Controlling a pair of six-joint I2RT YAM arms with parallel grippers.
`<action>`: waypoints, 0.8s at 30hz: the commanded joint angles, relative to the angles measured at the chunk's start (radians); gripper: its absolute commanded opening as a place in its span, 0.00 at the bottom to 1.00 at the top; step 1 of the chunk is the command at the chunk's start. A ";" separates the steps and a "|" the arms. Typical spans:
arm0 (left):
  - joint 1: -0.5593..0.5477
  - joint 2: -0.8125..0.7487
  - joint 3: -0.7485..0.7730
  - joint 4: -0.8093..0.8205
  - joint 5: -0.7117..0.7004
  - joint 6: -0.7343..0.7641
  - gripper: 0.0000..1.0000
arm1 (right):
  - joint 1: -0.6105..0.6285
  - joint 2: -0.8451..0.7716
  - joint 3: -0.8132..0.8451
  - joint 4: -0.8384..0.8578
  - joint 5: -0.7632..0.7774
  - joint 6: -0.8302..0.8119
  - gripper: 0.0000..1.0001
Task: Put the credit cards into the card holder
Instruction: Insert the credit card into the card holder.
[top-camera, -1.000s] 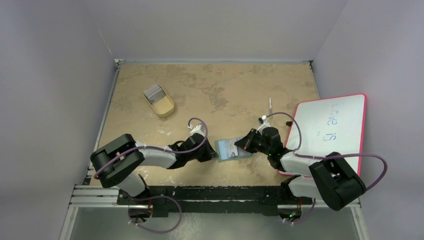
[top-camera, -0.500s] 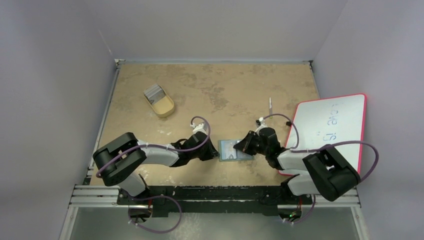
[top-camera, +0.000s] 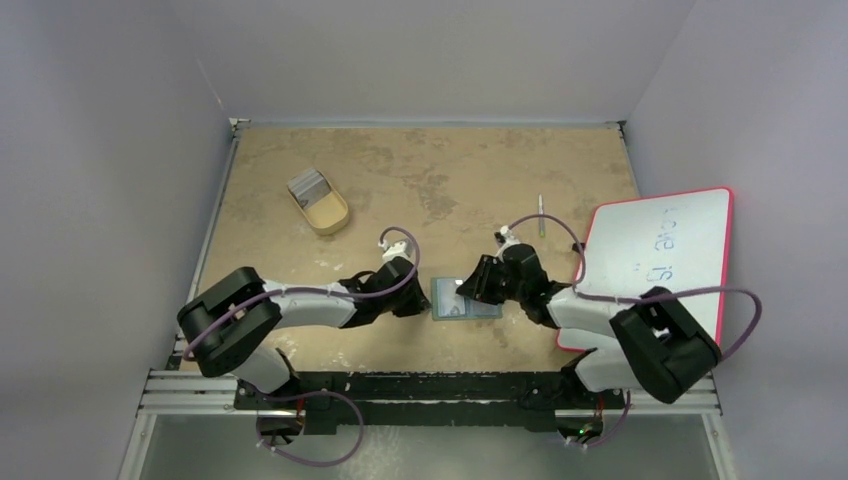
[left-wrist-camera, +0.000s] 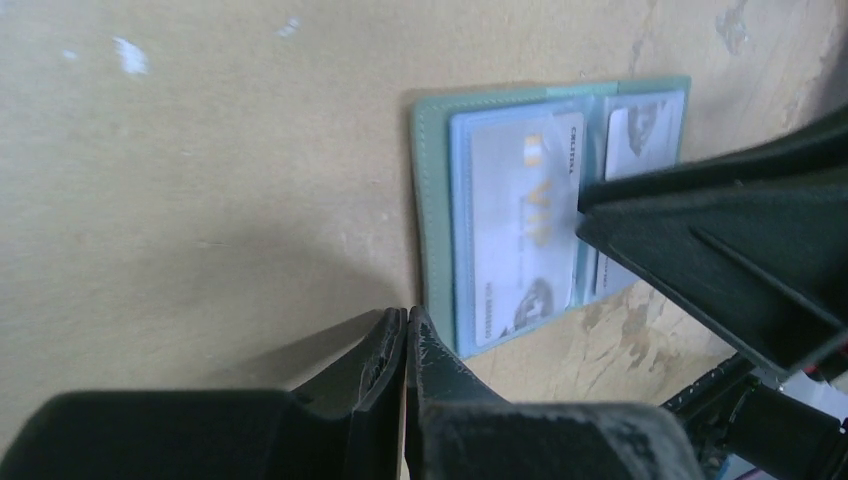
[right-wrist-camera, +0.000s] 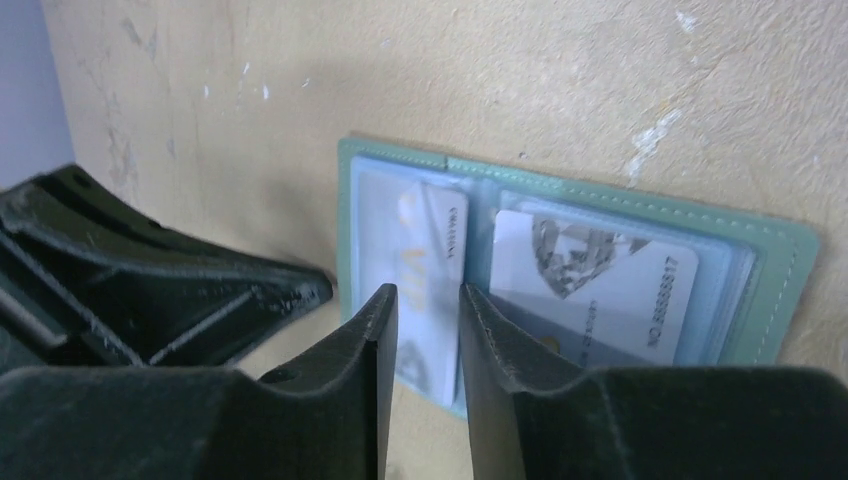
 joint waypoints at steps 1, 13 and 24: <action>0.023 -0.096 0.025 -0.056 -0.055 0.035 0.04 | 0.009 -0.120 0.067 -0.267 0.039 -0.054 0.35; 0.023 -0.026 0.054 0.188 0.075 -0.017 0.27 | -0.008 -0.226 0.140 -0.473 0.153 -0.122 0.48; 0.023 0.058 0.063 0.194 0.018 -0.007 0.34 | -0.014 -0.149 0.158 -0.515 0.245 -0.128 0.51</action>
